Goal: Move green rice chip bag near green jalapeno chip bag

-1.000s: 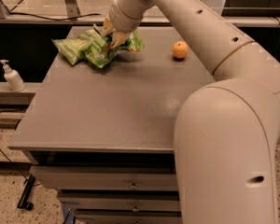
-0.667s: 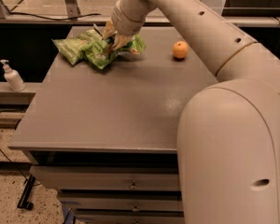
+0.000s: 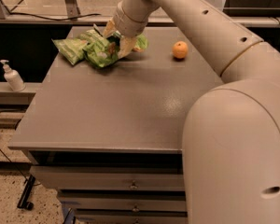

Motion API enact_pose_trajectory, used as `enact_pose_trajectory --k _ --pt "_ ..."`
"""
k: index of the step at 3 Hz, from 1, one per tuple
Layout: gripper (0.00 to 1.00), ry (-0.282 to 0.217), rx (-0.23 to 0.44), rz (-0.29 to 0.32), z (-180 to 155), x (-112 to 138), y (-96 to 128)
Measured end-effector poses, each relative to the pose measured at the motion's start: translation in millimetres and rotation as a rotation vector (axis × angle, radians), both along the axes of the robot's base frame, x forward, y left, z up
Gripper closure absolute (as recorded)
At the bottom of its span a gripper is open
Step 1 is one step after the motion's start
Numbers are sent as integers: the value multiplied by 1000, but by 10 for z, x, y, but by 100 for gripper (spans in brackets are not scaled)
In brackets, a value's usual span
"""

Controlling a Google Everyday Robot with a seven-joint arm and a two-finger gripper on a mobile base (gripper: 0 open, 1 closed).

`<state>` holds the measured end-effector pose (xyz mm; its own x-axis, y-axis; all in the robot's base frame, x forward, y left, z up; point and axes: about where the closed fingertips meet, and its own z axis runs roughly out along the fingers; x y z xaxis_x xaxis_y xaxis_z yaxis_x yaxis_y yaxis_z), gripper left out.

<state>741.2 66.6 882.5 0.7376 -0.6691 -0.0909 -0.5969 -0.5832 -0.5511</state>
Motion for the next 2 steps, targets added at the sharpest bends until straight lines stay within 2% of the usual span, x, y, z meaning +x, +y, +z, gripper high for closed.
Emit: enact_pose_trajectory --k 1,2 --pt "0 -9 -6 19 88 -57 27" --pt "0 -39 25 17 327 -142 -18"
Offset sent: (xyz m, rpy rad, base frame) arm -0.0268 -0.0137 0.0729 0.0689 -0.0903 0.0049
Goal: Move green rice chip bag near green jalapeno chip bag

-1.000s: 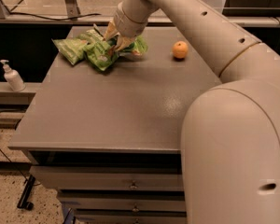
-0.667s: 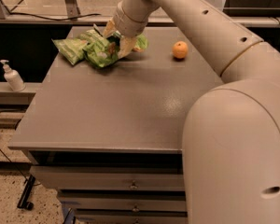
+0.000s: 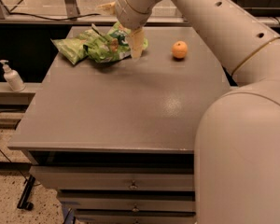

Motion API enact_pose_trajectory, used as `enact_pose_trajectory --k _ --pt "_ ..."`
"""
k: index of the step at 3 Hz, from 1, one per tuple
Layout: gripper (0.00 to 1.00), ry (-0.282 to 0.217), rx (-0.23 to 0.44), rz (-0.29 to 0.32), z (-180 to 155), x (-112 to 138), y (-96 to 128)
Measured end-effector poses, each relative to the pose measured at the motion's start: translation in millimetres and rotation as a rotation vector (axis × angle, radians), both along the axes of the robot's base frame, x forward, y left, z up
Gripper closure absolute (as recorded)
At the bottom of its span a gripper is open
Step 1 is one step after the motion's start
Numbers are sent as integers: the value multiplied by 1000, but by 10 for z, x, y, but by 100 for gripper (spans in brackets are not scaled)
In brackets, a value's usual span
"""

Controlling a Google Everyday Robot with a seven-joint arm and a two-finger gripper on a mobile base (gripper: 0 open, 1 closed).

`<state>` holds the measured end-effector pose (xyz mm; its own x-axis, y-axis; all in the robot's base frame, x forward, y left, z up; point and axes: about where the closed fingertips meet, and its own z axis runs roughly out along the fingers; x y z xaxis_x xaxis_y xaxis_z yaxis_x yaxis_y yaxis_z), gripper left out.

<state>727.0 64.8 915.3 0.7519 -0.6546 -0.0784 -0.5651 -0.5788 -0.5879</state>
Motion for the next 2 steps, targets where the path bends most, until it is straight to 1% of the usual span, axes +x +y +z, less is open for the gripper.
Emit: enact_pose_trajectory --k 1,2 --pt "0 56 113 -68 238 -300 -245" --pt "0 151 289 -170 348 -712 -513"
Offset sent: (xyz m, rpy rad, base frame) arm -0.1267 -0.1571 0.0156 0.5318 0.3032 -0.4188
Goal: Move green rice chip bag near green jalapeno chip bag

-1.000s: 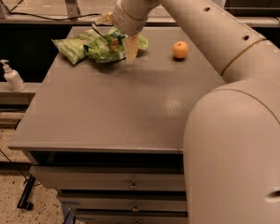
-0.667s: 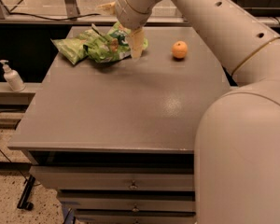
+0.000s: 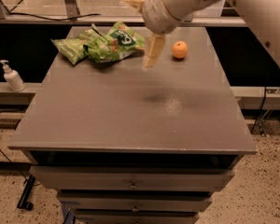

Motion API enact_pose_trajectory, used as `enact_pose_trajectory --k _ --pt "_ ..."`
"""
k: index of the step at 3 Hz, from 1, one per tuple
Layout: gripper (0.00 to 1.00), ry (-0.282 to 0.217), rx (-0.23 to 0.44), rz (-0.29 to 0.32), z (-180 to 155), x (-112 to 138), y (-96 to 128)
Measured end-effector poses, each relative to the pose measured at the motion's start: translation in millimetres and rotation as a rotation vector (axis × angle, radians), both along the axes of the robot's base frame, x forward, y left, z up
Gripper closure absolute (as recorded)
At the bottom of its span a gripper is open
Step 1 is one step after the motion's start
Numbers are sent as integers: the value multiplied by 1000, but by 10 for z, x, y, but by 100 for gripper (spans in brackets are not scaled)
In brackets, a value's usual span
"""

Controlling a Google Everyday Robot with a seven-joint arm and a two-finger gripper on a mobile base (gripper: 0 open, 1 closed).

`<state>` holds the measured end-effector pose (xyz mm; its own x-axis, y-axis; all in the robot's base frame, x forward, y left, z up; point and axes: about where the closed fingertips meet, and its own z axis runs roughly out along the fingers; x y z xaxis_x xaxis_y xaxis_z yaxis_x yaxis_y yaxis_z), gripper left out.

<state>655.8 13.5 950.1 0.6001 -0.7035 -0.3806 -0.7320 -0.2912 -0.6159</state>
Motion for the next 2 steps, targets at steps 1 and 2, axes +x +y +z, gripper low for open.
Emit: enact_pose_trajectory --k 1,2 --pt "0 80 186 -95 -102 -364 -213" --pt "0 118 348 -229 -170 -586 -645"
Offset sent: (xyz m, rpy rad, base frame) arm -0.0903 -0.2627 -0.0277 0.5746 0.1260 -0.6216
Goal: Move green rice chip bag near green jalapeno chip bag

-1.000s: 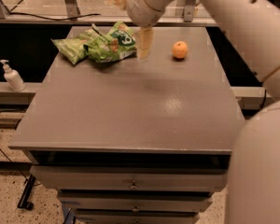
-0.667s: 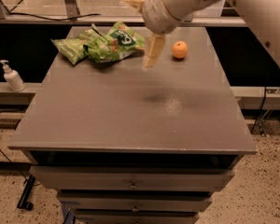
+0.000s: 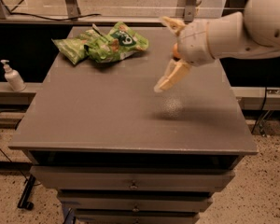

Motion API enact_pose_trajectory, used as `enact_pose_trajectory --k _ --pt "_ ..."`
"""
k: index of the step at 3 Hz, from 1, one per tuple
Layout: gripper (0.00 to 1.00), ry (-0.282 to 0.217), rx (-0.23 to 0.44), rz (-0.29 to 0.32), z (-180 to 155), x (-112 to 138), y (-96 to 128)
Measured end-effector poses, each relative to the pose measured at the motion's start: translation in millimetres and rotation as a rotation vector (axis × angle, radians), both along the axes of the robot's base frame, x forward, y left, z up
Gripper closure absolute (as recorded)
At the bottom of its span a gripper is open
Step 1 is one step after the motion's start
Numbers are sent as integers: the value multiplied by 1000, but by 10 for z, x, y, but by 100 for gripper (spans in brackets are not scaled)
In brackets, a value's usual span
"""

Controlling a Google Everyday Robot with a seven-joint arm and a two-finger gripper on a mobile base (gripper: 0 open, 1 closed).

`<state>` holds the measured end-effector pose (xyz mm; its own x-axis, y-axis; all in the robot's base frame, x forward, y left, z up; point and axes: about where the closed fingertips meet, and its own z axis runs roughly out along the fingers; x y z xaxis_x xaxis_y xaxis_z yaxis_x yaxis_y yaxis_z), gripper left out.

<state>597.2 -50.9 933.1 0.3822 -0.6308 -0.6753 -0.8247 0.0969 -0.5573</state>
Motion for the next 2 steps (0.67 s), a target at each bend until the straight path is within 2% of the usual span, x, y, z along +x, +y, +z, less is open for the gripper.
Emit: enact_pose_trajectory --k 1,2 --pt "0 11 43 -94 42 -89 -476" --pt "0 10 38 -93 36 -88 -473"
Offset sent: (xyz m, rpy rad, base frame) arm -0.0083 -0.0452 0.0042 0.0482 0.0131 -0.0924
